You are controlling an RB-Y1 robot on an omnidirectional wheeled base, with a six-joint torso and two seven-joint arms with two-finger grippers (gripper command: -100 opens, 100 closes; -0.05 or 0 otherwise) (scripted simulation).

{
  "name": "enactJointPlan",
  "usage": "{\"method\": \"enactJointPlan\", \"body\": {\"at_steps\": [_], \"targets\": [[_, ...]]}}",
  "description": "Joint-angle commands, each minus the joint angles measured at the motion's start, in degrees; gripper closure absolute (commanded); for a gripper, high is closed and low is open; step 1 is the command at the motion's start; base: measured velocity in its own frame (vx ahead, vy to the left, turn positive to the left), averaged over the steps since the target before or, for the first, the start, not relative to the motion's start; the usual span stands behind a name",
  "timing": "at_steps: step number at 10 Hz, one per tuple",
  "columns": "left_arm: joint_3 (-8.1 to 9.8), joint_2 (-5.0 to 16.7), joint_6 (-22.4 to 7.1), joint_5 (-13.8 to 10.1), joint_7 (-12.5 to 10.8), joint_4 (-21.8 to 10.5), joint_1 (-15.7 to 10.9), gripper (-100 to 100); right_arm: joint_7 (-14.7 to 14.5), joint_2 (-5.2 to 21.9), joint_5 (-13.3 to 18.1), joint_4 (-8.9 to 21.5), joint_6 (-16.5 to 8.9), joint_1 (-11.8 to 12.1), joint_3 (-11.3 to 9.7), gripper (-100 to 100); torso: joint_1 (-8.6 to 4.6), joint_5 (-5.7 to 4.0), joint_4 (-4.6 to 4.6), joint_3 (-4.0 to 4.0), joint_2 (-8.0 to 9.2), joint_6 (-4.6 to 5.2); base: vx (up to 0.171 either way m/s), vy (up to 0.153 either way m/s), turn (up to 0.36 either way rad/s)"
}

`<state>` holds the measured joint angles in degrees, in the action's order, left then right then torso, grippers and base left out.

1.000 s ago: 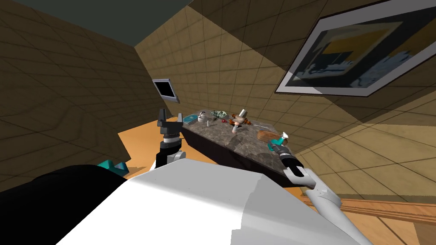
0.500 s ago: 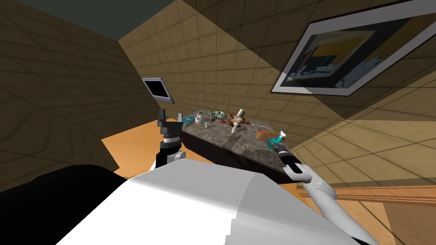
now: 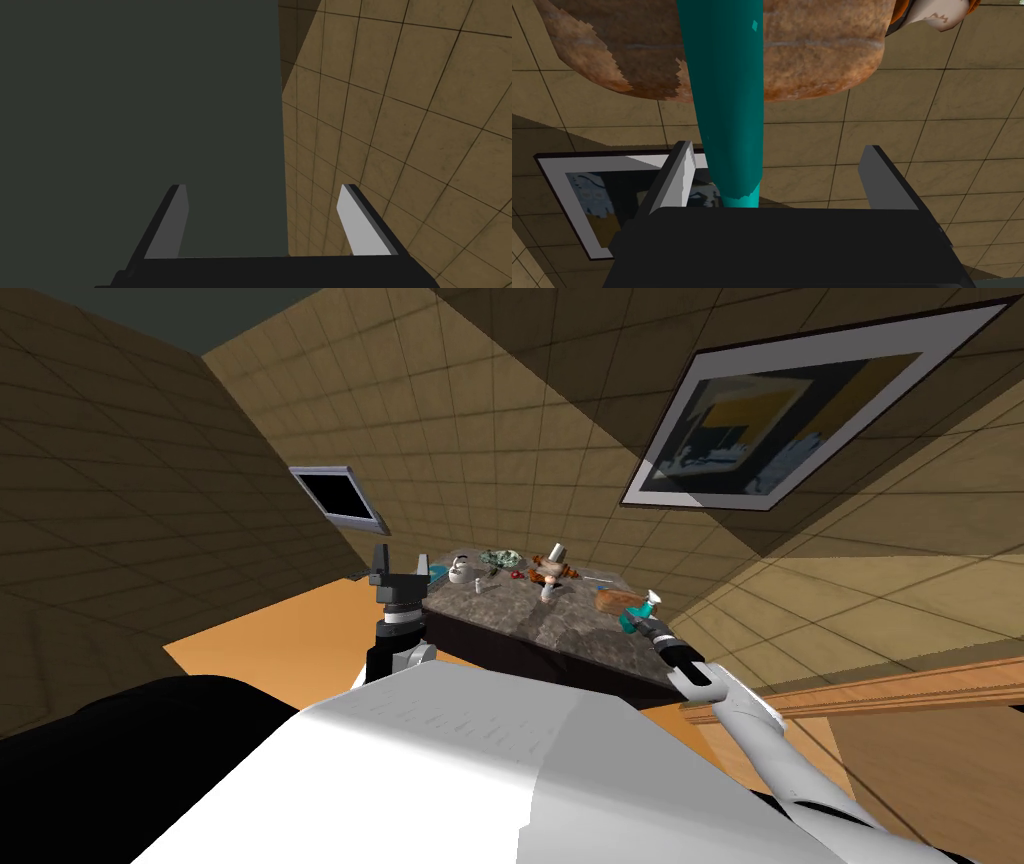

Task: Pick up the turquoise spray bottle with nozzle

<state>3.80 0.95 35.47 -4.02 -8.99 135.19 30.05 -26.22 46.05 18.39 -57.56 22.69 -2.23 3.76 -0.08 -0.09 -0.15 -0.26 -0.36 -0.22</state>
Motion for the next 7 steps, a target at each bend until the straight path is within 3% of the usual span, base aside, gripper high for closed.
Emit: {"method": "enactJointPlan", "body": {"at_steps": [1, 3, 4, 5, 6, 7], "targets": [[0.00, 0.00, 0.00, 0.00, 0.00, 0.00, 0.00, 0, 0.98, 2.30, -0.16, 2.86, 2.86, -2.86, -2.36, -100, 0.00, 0.00, 0.00, 0.00, 0.00, 0.00, 0.052, 0.071, -0.266], [0.00, 0.00, 0.00, 0.00, 0.00, 0.00, 0.00, 0, 0.98, 2.30, -0.16, 6.46, 3.94, -3.52, -2.36, -100, 0.09, 0.02, -0.01, -0.03, -0.05, 0.01, 0.029, 0.058, -0.084], [0.00, 0.00, 0.00, 0.00, 0.00, 0.00, 0.00, 0, 1.88, 4.40, -0.27, 8.79, 6.90, -6.31, -4.67, -100, -0.03, -0.01, 0.01, 0.01, 0.02, 0.00, 0.039, 0.059, -0.310], [0.01, 0.00, 0.00, 0.00, 0.00, 0.00, 0.02, 0, 1.88, 4.40, -0.27, 11.16, 7.44, -6.98, -4.67, -100, 0.02, 0.01, 0.00, 0.00, -0.03, 0.08, 0.041, 0.078, -0.184], [0.00, 0.00, 0.00, 0.00, 0.00, 0.00, 0.00, 0, 1.61, 4.06, -0.24, 10.03, 6.91, -6.42, -4.32, -100, 0.07, 0.01, 0.00, -0.01, -0.03, 0.01, 0.014, 0.033, -0.015], [0.00, 0.00, 0.00, 0.00, 0.00, 0.00, 0.00, 0, 1.68, 4.11, -0.25, 10.20, 7.11, -6.47, -4.37, 100, -0.05, -0.01, 0.01, 0.02, 0.02, -0.01, 0.003, 0.006, 0.002]]}}
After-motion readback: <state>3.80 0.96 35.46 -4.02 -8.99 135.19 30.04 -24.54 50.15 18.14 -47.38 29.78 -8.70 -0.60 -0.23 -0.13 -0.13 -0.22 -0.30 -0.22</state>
